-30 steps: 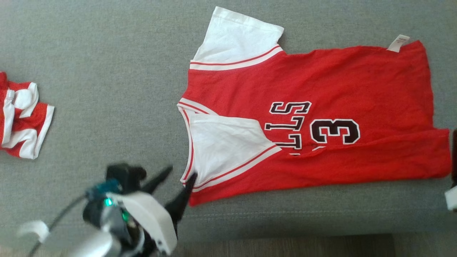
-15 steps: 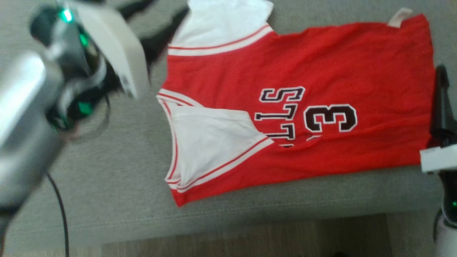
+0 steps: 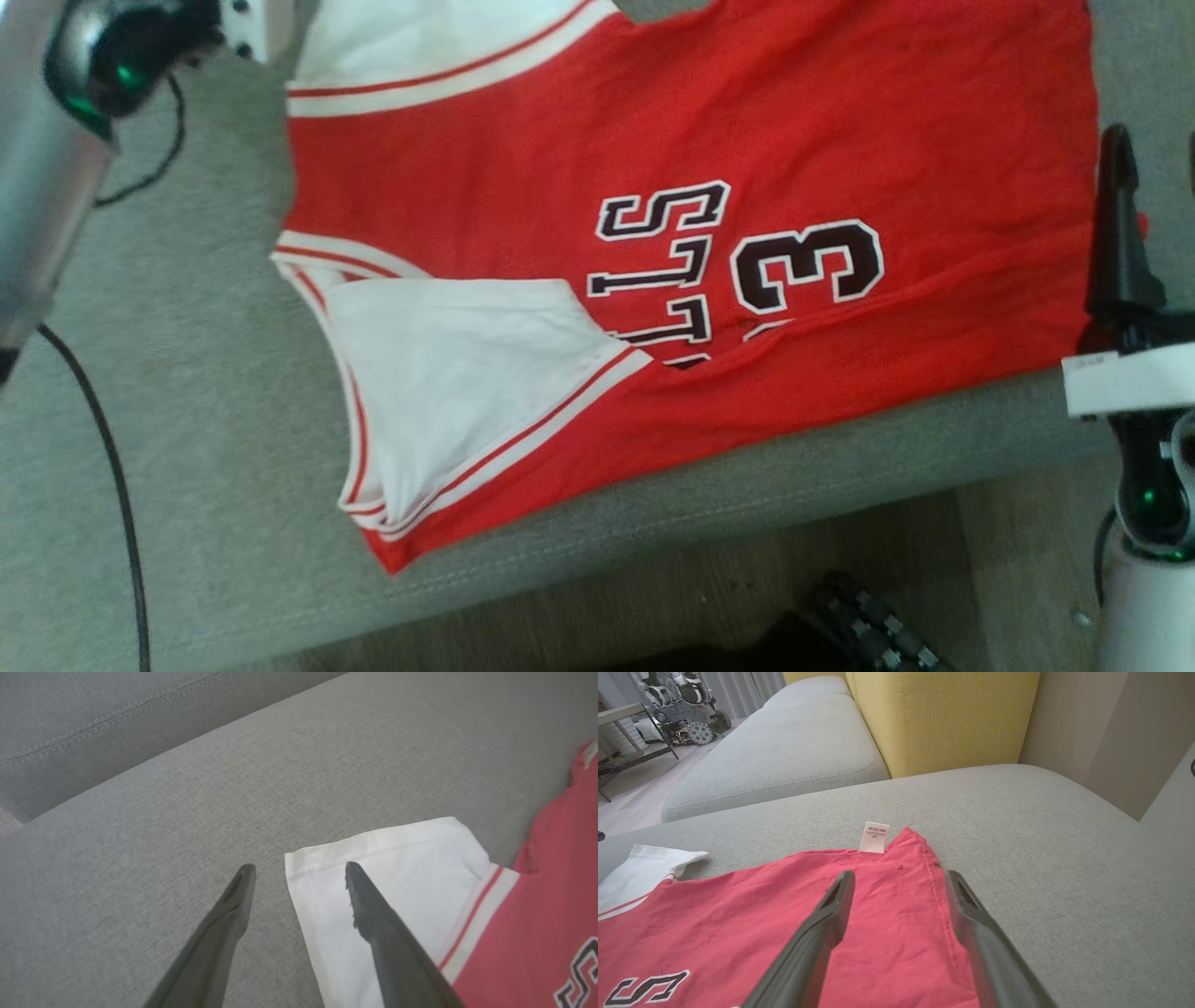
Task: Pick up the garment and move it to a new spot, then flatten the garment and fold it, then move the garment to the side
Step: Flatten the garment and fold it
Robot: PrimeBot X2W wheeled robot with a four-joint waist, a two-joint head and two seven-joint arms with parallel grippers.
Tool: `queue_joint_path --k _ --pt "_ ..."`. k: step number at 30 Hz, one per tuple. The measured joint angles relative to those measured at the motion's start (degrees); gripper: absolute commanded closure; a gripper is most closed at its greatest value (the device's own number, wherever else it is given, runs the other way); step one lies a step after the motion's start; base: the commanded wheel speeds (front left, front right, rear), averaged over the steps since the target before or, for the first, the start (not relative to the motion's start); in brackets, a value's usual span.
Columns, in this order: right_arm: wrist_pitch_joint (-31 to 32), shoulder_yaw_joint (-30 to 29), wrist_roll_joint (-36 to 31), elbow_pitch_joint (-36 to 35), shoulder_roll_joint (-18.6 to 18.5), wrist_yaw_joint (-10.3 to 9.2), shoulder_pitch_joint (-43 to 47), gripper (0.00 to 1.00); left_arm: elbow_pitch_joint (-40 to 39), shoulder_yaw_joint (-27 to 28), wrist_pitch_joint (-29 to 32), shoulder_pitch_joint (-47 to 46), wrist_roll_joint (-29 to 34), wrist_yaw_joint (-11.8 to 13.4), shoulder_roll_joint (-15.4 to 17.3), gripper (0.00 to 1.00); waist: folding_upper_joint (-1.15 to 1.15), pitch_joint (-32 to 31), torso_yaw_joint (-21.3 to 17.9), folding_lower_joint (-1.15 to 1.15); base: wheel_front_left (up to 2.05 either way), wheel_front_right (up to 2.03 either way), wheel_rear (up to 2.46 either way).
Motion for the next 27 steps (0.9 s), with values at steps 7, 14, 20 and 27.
queue_joint_path --k 7,14,20,27 --pt "-1.97 1.62 1.66 1.47 0.01 0.00 -2.59 0.00 5.34 -2.18 0.51 -3.86 3.03 -1.43 0.11 0.00 0.00 3.36 -2.57 0.00 0.00 0.00 0.00" --pt "-2.45 1.77 1.76 3.03 0.01 0.00 -4.03 0.00 7.13 -3.38 1.26 -5.05 3.16 -2.72 0.45 1.00 0.00 4.17 -3.90 -0.01 0.00 0.00 0.00" --pt "2.19 0.46 2.67 7.46 0.01 0.00 -9.03 0.00 7.36 -4.67 1.15 -5.04 2.56 -3.23 0.57 1.00 0.00 3.64 -4.05 0.00 0.00 0.00 0.00" --pt "15.71 -4.01 -1.85 19.01 -0.36 0.00 -23.79 0.00 3.78 -6.67 -1.96 -4.62 1.46 -3.75 0.86 1.00 0.00 2.58 -2.36 -0.01 0.00 0.00 0.00"
